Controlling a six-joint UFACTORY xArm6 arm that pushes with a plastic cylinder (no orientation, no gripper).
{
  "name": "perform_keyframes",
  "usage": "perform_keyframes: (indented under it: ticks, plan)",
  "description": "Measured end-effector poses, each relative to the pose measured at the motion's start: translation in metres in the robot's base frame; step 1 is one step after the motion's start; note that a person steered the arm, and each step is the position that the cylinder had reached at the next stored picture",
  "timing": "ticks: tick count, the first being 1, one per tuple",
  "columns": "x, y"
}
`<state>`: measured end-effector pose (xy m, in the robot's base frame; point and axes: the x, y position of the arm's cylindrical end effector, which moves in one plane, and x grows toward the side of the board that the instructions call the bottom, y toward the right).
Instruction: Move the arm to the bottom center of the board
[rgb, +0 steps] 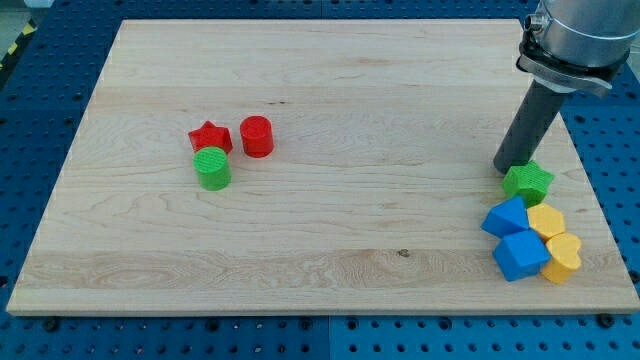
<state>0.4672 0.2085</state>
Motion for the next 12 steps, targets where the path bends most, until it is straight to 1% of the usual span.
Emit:
perform_keyframes:
  ticks: [6, 7, 8, 10, 12]
  plan:
    - [0.022, 0.001]
    - [-0.002, -0.004]
    - [-0.019, -0.026]
    - [-0.018, -0.044]
    - [-0.017, -0.089]
